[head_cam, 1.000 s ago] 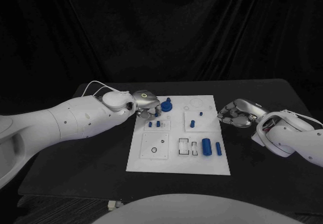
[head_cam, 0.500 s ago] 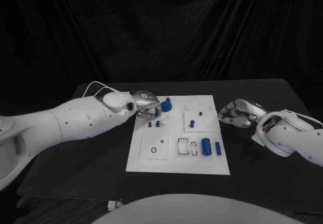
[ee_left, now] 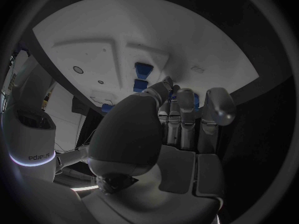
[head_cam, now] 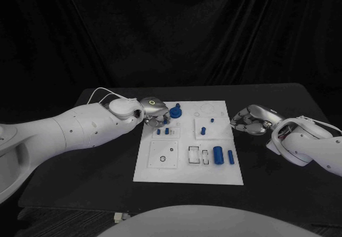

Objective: Assemble the parts on the task board

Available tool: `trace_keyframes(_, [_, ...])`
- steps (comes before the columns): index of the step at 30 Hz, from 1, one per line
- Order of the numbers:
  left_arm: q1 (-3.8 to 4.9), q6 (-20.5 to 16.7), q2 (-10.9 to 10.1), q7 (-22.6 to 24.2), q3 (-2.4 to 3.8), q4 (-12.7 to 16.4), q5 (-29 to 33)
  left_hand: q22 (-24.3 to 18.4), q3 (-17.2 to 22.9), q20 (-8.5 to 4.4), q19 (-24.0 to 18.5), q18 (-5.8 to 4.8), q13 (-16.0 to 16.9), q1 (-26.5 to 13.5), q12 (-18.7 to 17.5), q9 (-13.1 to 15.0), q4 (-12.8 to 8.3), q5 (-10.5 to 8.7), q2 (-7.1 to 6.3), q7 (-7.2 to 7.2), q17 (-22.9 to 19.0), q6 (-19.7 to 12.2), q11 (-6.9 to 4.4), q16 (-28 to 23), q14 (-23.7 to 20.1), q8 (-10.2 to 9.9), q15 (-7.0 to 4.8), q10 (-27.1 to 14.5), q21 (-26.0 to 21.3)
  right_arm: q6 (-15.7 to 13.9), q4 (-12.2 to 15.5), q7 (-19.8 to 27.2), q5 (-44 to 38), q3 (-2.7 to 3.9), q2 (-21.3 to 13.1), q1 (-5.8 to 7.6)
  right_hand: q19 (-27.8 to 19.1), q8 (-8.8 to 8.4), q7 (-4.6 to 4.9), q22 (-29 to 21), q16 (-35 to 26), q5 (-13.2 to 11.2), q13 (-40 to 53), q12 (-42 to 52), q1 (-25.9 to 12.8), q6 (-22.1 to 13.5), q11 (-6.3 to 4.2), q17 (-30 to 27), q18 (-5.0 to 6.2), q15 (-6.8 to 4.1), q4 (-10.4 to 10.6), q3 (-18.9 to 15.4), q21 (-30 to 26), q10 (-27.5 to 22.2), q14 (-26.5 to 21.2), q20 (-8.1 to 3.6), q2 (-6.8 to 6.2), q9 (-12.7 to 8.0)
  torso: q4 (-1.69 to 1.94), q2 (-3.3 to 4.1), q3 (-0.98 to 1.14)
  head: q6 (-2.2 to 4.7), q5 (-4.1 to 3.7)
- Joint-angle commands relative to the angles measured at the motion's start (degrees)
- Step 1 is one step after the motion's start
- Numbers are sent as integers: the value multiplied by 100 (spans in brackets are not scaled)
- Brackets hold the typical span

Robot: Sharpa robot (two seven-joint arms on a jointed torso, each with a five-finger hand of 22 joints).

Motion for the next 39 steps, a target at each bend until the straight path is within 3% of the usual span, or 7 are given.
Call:
trace_keyframes(1, [-19, 64, 0, -5, 1, -3, -3, 729, 19, 17, -43, 43, -10, 0, -23, -18, 6, 15, -47, -9, -13, -85, -37, -40, -60, -42, 4, -33, -51, 52, 2, -103, -5, 3, 6, -14, 182, -22, -16, 1211, -21, 20, 1507, 20, 46, -15, 39, -5, 44, 17, -18, 27, -21, 610, 293, 42, -6, 9, 3, 0, 0, -1, 4])
trace_keyframes(8, [-24, -1, -23, -91, 1, -23, -3, 713, 19, 26, -82, 56, -43, -87, -94, -204, 104, -5, -166, -226, -77, -925, -62, -87, -127, -47, -34, -133, -170, 58, 0, -100, -5, 3, 5, -15, 181, -20, -17, 1210, -21, 19, 1507, 20, 48, -12, 38, -4, 45, 16, -26, 31, -25, 610, 293, 41, -8, 11, 4, -1, 1, -1, -3])
trace_keyframes(26, [-26, -985, -518, -304, 1, -215, -3, 507, 15, 30, -455, 186, -169, -92, -120, -245, 181, -16, -275, -457, -823, -1118, 136, -660, -654, 14, 77, -817, -1036, -236, 89, -28, -5, 5, -119, 49, 119, 4, -30, 1166, -66, -4, 1310, -57, 56, 29, 25, -108, 76, 9, -103, 50, -155, 498, 274, 33, -95, 30, -1, -3, -10, -1, -62])
trace_keyframes(30, [-25, -1492, -783, -231, 1, -134, 93, -127, -62, 55, -1753, 470, -192, -210, -79, -270, 257, -26, -295, -431, -1062, -1197, -62, -1385, -1352, -15, -52, -1441, -3325, -336, 119, -24, -32, 5, -95, 226, 94, 10, -36, 1148, -87, -60, 848, -272, 122, 41, 14, -157, 88, -4, -188, 98, -215, 227, 264, 24, -143, 41, -2, -3, -11, -1, -39])
trace_keyframes(32, [-23, -1746, -982, -55, 1, -10, 454, -386, -109, 109, -2662, 393, -181, -396, -100, -285, 489, -23, -278, -425, -1561, -1210, -292, -2661, -2506, -15, 139, -1941, -4002, -386, 123, -36, -53, 5, -53, 397, 79, 16, -39, 1138, -106, -113, 611, -400, 141, 59, 9, -200, 96, -7, -226, 110, -251, 88, 253, 21, -183, 48, -21, -5, -27, -1, -33])
trace_keyframes(36, [-11, -1680, -1284, 437, 1, 265, 1724, -919, -507, 184, -3698, 307, -139, -810, -48, -395, 958, 2, -127, -329, -2023, -1516, -314, -4056, -3158, -11, 272, -2720, -5024, -385, 123, -86, -130, 5, 28, 689, 73, 16, -44, 1135, -114, -228, -17, -785, 168, 80, 2, -224, 99, -14, -273, 139, -273, -291, 244, 14, -244, 55, -19, -7, -47, -1, -30])
trace_keyframes(39, [0, -978, -1461, 1018, 0, 429, 3229, -1498, -839, 310, -5055, 118, -387, -1133, -259, -720, 1206, 67, -5, -298, -2385, -2863, -325, -5423, -4356, -108, 414, -4952, -5627, -248, 122, -249, -265, 5, 115, 916, 97, -16, -36, 1151, -90, -386, -935, -1463, 190, 53, 16, -179, 86, -11, -288, 189, -239, -883, 259, 19, -294, 47, 1, -13, -56, -1, -60])
